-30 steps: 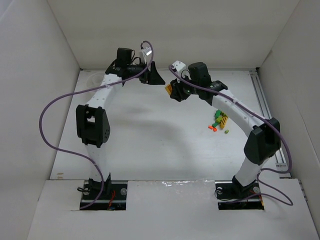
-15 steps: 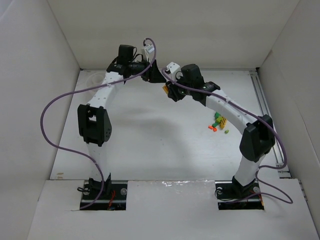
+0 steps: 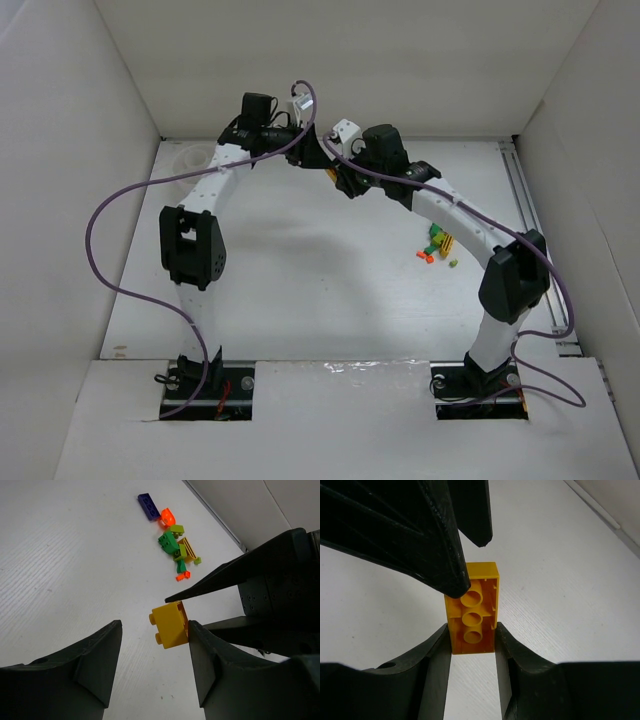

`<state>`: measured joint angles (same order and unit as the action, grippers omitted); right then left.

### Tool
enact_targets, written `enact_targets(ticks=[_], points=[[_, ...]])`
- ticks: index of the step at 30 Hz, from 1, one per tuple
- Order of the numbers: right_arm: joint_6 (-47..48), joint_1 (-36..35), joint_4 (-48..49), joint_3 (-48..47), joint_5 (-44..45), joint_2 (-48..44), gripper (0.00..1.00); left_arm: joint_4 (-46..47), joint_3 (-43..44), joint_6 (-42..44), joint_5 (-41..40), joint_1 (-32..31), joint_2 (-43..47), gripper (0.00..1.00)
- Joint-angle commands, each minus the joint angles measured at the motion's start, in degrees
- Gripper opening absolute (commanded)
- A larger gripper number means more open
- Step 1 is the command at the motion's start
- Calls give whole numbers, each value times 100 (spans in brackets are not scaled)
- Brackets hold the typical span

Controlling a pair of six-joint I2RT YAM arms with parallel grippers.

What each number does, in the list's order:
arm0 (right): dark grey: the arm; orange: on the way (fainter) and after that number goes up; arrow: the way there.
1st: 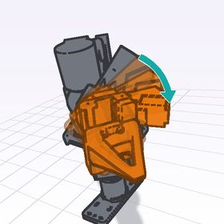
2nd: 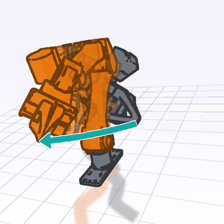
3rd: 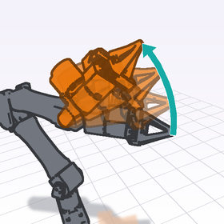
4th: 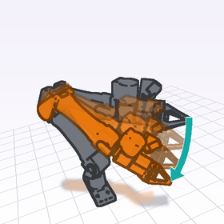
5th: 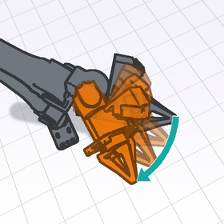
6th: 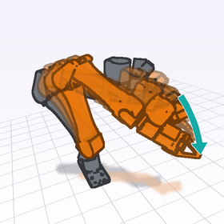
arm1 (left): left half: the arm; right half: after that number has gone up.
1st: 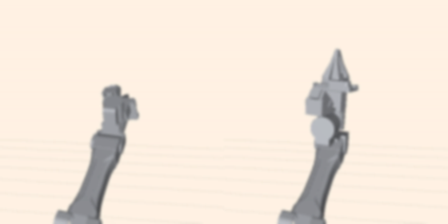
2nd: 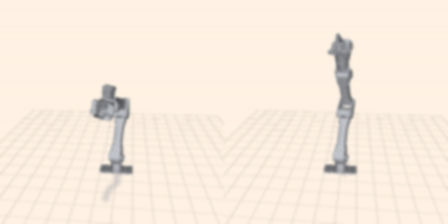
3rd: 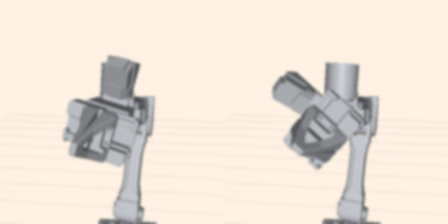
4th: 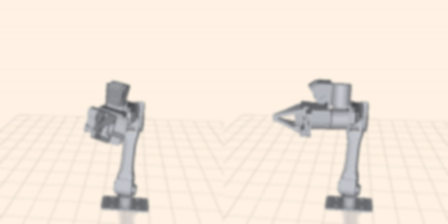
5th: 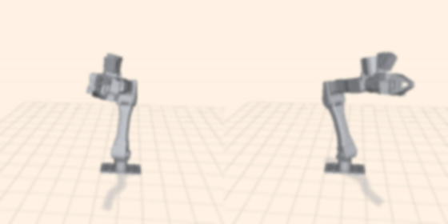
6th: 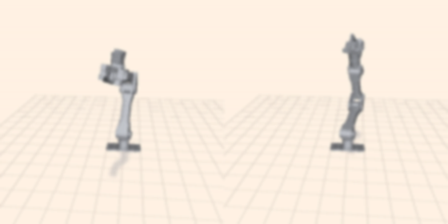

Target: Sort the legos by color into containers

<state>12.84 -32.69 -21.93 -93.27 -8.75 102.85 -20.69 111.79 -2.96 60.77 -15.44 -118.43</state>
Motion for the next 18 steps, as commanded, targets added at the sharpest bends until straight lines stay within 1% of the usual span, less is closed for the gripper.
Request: enact_targets(ticks=[1, 8, 14, 15, 18], points=[[122, -45, 444, -314, 67, 60, 10, -23, 256, 138, 172, -64, 22, 51], [245, -45, 497, -367, 234, 165, 10, -76, 370, 191, 224, -64, -31, 50], [298, -45, 497, -472, 172, 218, 10, -76, 370, 191, 277, -64, -31, 38], [298, -45, 497, -472, 172, 218, 9, -76, 370, 191, 277, -64, -31, 36], [351, -45, 497, -472, 172, 218, 9, -76, 370, 191, 277, -64, -31, 35]])
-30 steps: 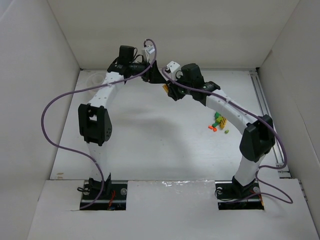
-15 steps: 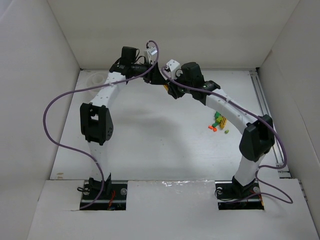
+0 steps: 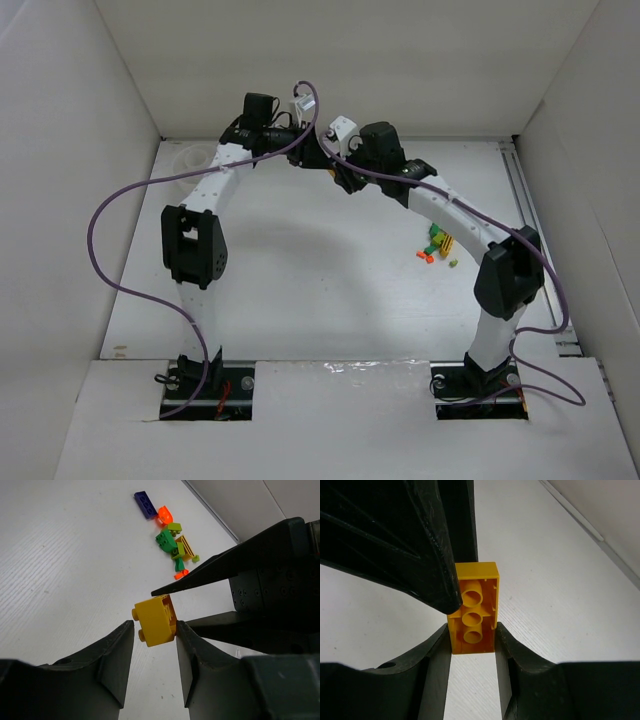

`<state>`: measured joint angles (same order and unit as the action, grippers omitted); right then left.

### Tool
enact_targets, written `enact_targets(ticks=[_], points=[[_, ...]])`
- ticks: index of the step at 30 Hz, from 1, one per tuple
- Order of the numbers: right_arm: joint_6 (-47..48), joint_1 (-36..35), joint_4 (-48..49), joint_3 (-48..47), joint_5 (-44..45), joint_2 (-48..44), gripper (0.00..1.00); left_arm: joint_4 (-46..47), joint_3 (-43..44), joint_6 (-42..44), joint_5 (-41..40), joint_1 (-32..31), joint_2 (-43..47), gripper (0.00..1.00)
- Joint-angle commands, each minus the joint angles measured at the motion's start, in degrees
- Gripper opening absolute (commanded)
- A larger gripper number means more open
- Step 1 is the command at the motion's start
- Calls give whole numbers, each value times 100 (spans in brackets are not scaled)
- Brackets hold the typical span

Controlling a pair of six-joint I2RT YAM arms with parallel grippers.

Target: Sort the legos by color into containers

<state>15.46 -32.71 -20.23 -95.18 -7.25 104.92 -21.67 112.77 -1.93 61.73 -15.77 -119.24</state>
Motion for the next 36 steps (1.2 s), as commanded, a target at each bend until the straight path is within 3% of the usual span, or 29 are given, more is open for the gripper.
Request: enact_targets(ticks=[1, 10, 16, 18, 19, 20, 23, 24, 31, 36], points=[[88, -95, 327, -282, -39, 11, 9, 23, 272, 88, 181, -31, 50, 35], [220, -148, 379, -159, -40, -42, 9, 75, 272, 88, 181, -31, -3, 37], [220, -148, 379, -107, -40, -42, 9, 75, 272, 88, 102, -31, -3, 4], [220, -148, 458, -106, 21, -42, 16, 75, 272, 36, -47, -31, -3, 0], [168, -148, 458, 24, 21, -103, 25, 75, 211, 35, -100, -31, -3, 0], [107, -148, 554, 104, 74, -191, 45, 154, 210, 35, -170, -31, 67, 0], [-60, -87, 853, 481, 126, -428, 70, 268, -18, -166, -346, -31, 268, 0], [-61, -34, 854, 543, 127, -429, 74, 425, -97, -228, -399, 82, 322, 0], [-228, 370, 854, 1176, 66, -824, 80, 366, -291, -141, -1364, 591, 708, 0], [-369, 817, 625, 1160, -180, -843, 80, 531, -1089, -18, -2304, 1180, 1235, 0]])
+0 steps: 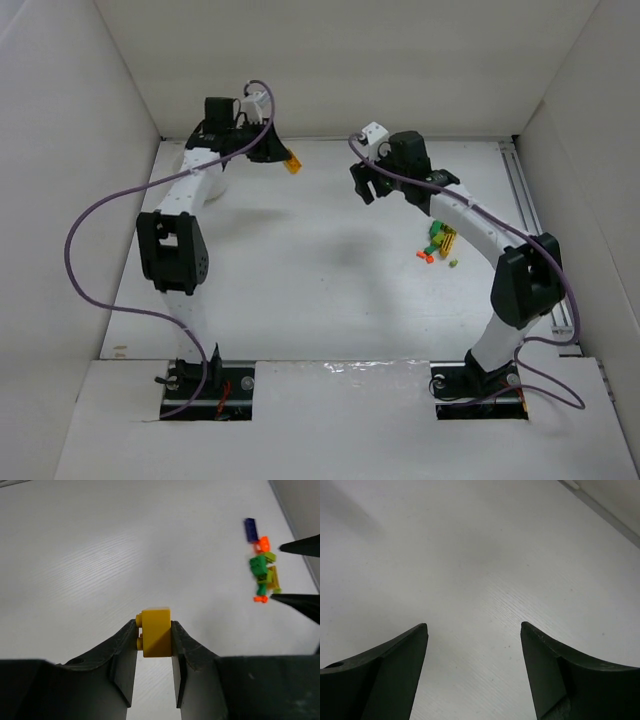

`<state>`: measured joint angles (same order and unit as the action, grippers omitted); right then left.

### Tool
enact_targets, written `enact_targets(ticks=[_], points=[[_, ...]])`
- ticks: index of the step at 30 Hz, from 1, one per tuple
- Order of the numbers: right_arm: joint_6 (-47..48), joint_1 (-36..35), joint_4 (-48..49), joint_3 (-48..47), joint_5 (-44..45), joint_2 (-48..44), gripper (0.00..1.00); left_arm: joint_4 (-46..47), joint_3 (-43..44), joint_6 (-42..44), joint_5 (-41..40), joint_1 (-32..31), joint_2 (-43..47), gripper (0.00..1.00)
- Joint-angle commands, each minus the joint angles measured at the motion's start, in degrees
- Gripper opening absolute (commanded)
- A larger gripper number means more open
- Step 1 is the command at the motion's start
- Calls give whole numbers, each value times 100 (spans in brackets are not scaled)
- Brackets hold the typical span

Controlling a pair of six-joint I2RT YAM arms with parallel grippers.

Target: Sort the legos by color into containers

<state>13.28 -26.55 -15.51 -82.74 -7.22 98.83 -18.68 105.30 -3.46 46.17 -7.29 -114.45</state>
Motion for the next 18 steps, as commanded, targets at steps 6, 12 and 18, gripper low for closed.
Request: enact_targets(ticks=[6, 12, 18], points=[[-405, 448, 92, -216, -306, -127, 80, 1085, -1641, 802, -2444, 904, 1750, 0], [-641, 501, -14, -567, -367, 242, 80, 840, -1504, 1207, -2798, 1422, 1515, 0], [-704, 501, -14, -673, -438, 348, 80, 1235, -1609, 1532, -3456, 1485, 1514, 0]])
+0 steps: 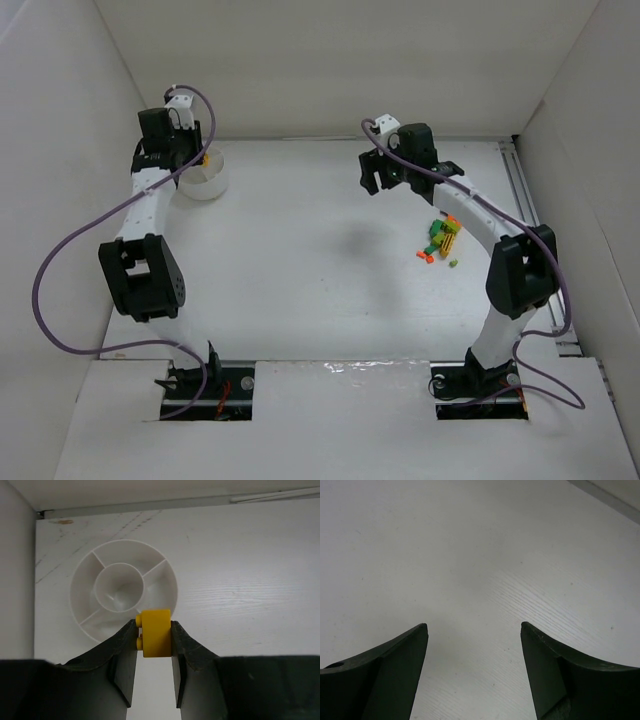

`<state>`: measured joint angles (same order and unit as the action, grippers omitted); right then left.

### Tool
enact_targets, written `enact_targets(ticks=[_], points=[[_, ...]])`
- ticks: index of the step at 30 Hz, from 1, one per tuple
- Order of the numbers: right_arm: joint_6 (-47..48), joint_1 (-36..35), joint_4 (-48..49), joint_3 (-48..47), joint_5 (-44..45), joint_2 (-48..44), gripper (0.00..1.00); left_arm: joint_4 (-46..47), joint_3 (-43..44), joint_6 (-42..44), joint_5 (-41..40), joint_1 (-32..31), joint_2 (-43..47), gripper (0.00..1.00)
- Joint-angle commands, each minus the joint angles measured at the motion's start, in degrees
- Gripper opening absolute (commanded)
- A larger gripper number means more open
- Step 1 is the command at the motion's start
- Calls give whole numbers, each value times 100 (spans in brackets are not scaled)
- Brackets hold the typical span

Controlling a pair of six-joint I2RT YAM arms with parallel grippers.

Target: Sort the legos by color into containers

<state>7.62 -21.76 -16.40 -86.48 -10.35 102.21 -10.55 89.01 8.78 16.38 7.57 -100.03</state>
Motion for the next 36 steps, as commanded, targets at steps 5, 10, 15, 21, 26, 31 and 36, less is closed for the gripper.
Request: enact_targets(ticks=[5, 10, 15, 21, 26, 31, 36], points=[[-138, 136, 14, -414, -187, 115, 80, 544, 81, 195, -785, 192, -149, 0], [-138, 137, -38, -414, -187, 115, 80, 720, -50, -86, -891, 245, -210, 0], [-138, 137, -38, -414, -187, 167, 80, 773, -226, -209, -444, 297, -210, 0], [-138, 137, -38, -466, -187, 220, 80, 773, 2, -210, -153, 43, -342, 0], [-138, 137, -38, -467, -135, 220, 80, 773, 204, -262, -100, -19, -640, 0], [-138, 137, -38, -519, -134, 273, 80, 773, 538, -149, -293, -133, -930, 0], [-138, 84, -38, -519, -82, 273, 80, 703, 872, -25, -452, -186, -1141, 0]])
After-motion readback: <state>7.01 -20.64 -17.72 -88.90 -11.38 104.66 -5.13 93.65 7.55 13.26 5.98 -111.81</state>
